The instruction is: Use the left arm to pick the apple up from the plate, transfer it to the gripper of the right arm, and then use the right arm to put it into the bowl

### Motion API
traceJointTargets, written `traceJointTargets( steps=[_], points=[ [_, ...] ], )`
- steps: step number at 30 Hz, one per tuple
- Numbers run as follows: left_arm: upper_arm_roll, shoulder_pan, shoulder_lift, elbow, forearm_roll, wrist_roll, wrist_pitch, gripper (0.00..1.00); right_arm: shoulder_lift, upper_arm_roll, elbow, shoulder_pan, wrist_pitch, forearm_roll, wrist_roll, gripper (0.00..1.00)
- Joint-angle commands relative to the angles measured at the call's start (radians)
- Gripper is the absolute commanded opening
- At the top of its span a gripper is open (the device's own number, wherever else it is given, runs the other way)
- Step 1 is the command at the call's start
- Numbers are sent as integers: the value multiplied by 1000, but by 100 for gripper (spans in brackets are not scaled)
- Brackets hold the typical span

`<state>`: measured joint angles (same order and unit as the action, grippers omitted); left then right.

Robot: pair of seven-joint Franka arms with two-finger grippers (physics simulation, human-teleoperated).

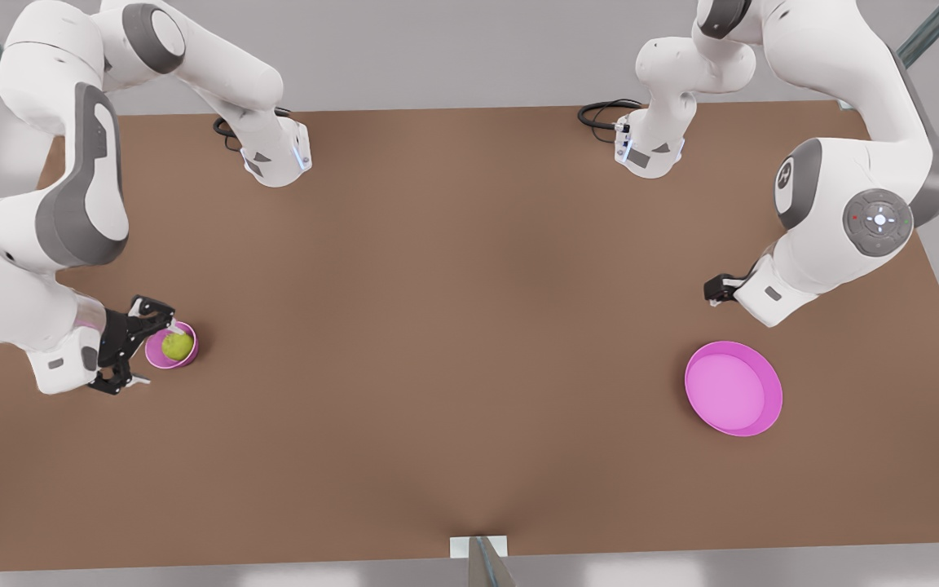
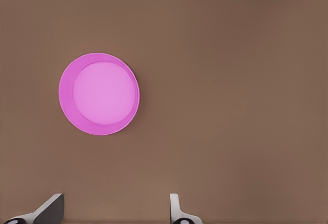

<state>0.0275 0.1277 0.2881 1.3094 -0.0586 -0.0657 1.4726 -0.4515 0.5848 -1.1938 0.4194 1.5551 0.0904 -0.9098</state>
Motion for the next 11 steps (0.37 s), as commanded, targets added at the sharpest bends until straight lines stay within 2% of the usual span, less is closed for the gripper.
traceJointTargets(
  steps=[1, 2, 3, 4, 5, 8, 11],
  points=[
    [0, 3, -1, -1, -1, -14, 2, 100, 10, 12, 17, -45, -109, 109, 459, 100],
    [2, 3, -1, -1, -1, -14, 0, 100, 10, 10, 74, -71, -109, 129, 462, 100],
    [2, 3, -3, -1, -1, -13, 2, 100, 65, -2, 54, -77, -101, 117, 532, 100],
    [2, 3, -3, -2, -1, -13, 2, 100, 164, -150, -15, -174, -92, 62, 744, 100],
    [2, 3, -3, -4, -1, -13, 2, 100, 341, -574, -268, -465, 48, -63, 770, 100],
    [3, 4, -3, -4, -3, -11, 2, 100, 323, -609, -294, -462, 40, -97, 911, 100],
    [3, 4, -3, -16, -3, -13, -3, 100, 300, -599, -274, -479, 45, -100, 950, 100]
  ],
)
